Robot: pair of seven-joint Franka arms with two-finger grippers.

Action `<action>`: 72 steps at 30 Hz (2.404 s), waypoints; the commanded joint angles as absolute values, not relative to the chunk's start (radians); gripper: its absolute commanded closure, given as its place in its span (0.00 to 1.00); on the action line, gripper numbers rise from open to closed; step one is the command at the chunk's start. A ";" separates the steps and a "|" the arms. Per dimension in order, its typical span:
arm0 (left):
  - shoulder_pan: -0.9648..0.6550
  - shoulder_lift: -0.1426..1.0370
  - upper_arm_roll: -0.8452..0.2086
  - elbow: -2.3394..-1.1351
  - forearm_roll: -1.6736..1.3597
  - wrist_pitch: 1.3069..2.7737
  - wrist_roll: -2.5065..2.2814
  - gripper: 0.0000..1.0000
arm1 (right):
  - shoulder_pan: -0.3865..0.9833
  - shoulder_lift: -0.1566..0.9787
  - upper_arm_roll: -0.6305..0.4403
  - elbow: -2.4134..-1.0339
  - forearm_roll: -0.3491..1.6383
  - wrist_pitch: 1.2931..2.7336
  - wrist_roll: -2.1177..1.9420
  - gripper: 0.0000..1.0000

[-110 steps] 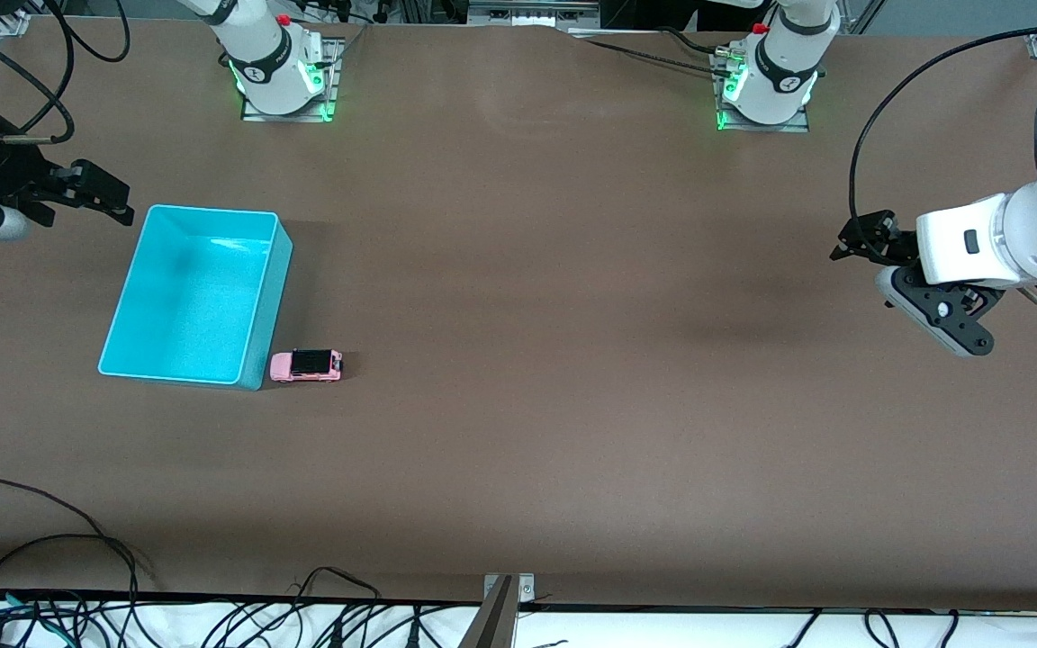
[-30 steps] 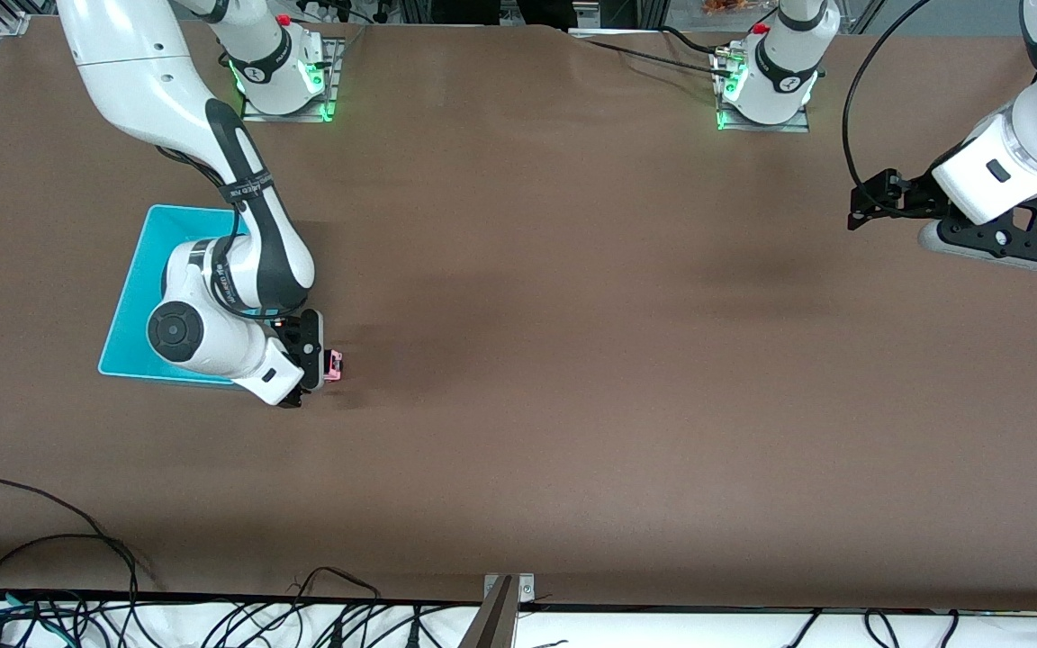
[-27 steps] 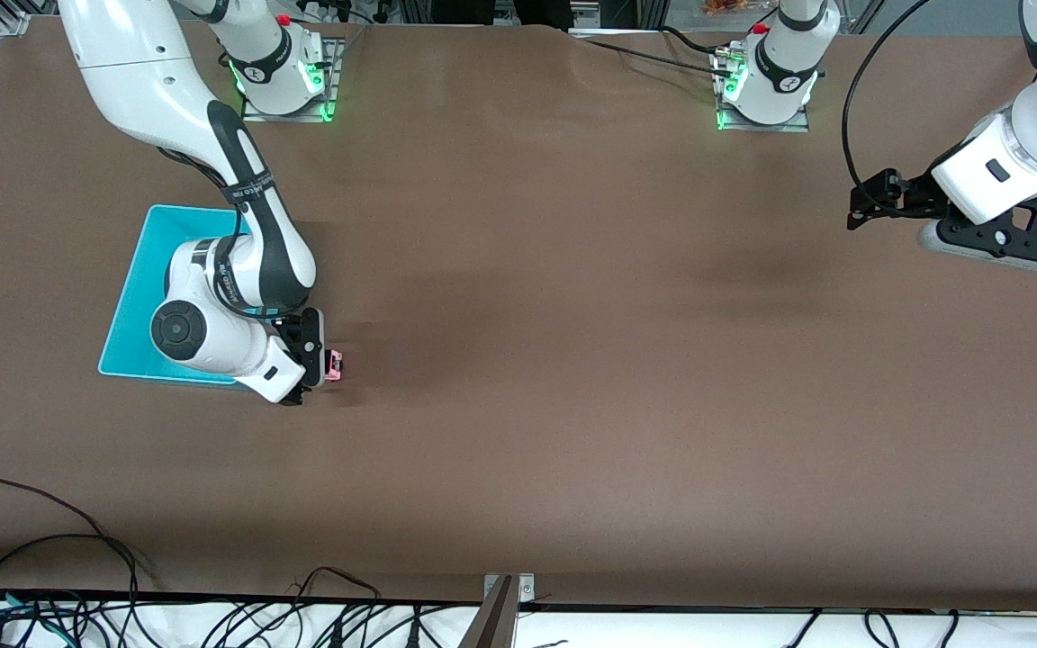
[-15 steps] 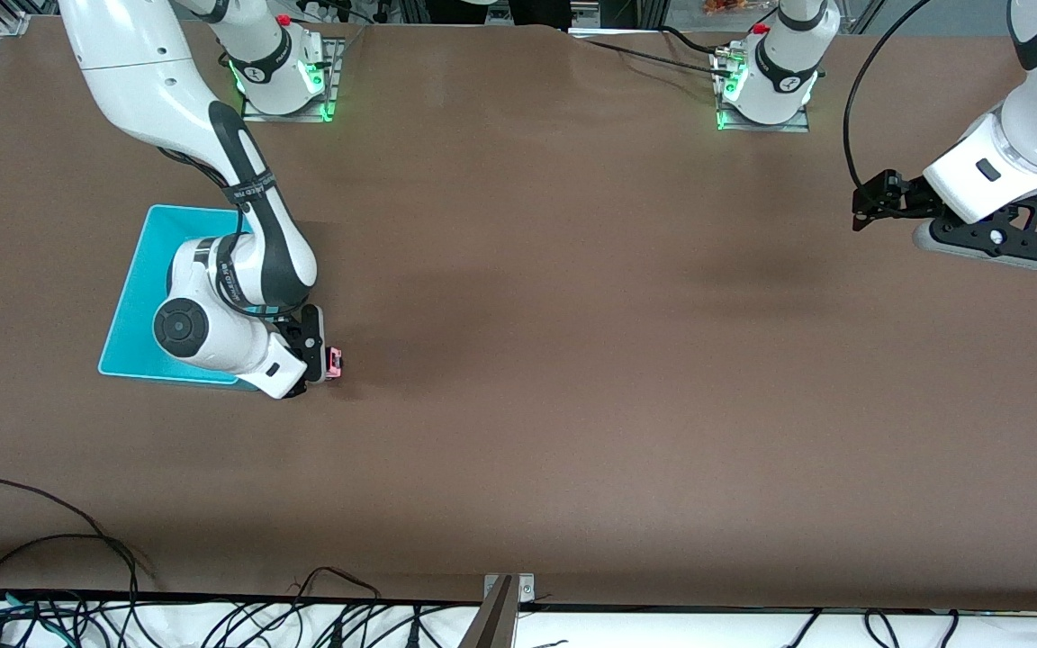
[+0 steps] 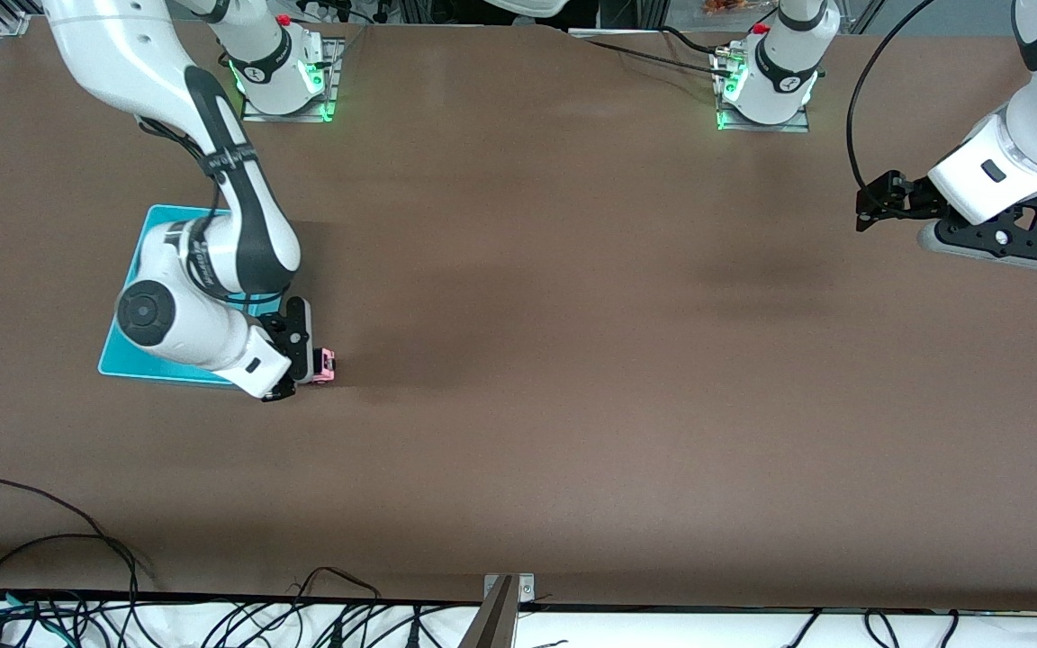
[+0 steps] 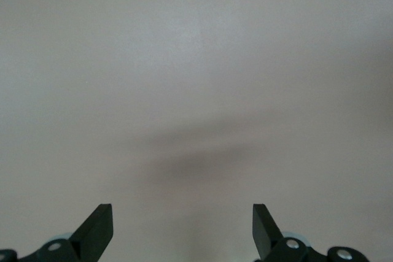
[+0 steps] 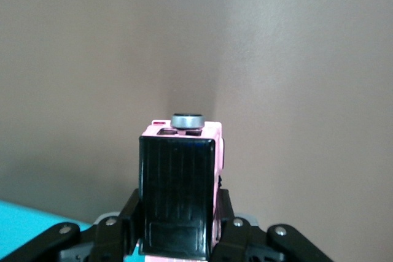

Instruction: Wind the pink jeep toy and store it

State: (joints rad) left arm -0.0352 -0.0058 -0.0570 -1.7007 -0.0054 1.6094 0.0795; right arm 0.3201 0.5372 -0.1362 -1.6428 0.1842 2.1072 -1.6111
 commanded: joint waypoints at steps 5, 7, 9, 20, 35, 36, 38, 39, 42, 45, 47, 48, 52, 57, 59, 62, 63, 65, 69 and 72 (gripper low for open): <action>-0.035 -0.006 -0.060 -1.689 0.000 1.597 0.067 0.00 | 0.321 0.431 -0.242 -1.534 0.170 1.804 -1.612 0.89; -0.034 -0.006 -0.060 -1.689 0.000 1.597 0.067 0.00 | 0.321 0.404 -0.267 -1.535 0.167 1.755 -1.620 0.89; -0.035 -0.006 -0.060 -1.689 0.000 1.597 0.067 0.00 | 0.321 0.379 -0.293 -1.542 0.158 1.705 -1.618 0.89; -0.034 -0.006 -0.060 -1.689 0.000 1.597 0.072 0.00 | 0.321 0.227 -0.387 -1.777 0.144 1.687 -1.632 0.89; -0.034 -0.006 -0.060 -1.689 0.000 1.595 0.074 0.00 | 0.314 0.061 -0.465 -2.285 0.121 2.098 -1.790 0.89; -0.034 -0.006 -0.060 -1.689 0.000 1.595 0.074 0.00 | 0.314 0.063 -0.466 -2.299 0.121 2.117 -1.799 0.89; -0.034 -0.006 -0.060 -1.689 0.000 1.595 0.074 0.00 | 0.313 0.066 -0.468 -2.325 0.123 2.147 -1.804 0.89; -0.034 -0.006 -0.060 -1.689 0.000 1.595 0.074 0.00 | 0.311 0.071 -0.472 -2.338 0.124 2.167 -1.805 0.89; -0.034 -0.006 -0.060 -1.689 0.000 1.595 0.074 0.00 | 0.311 0.087 -0.477 -2.374 0.132 2.235 -1.805 0.88; -0.035 -0.006 -0.060 -1.689 0.000 1.595 0.074 0.00 | 0.311 0.110 -0.477 -2.391 0.133 2.295 -1.805 0.88; -0.035 -0.006 -0.060 -1.689 0.000 1.595 0.074 0.00 | 0.311 0.136 -0.476 -2.391 0.140 2.312 -1.805 0.87; -0.035 -0.006 -0.060 -1.689 0.000 1.595 0.074 0.00 | 0.313 0.149 -0.476 -2.391 0.153 2.315 -1.805 0.87; -0.035 -0.006 -0.060 -1.689 0.000 1.595 0.074 0.00 | 0.314 0.186 -0.474 -2.393 0.199 2.330 -1.809 0.86; -0.035 -0.006 -0.060 -1.689 0.000 1.595 0.074 0.00 | 0.318 0.195 -0.468 -2.401 0.199 2.362 -1.822 0.78; -0.035 -0.006 -0.060 -1.689 0.000 1.595 0.074 0.00 | 0.319 0.196 -0.468 -2.401 0.201 2.364 -1.827 0.77; -0.035 -0.006 -0.060 -1.689 0.000 1.595 0.074 0.00 | 0.321 0.198 -0.468 -2.399 0.209 2.364 -1.827 0.53; -0.035 -0.006 -0.060 -1.689 0.000 1.595 0.074 0.00 | 0.321 0.198 -0.468 -2.399 0.213 2.362 -1.827 0.42; -0.037 -0.006 -0.061 -1.689 0.000 1.595 0.074 0.00 | 0.322 0.201 -0.466 -2.399 0.232 2.362 -1.827 0.12; -0.037 -0.008 -0.061 -1.689 -0.002 1.595 0.074 0.00 | 0.322 0.198 -0.451 -2.393 0.238 2.355 -1.829 0.00; -0.037 -0.008 -0.061 -1.689 -0.002 1.595 0.074 0.00 | 0.322 0.189 -0.445 -2.382 0.238 2.349 -1.829 0.00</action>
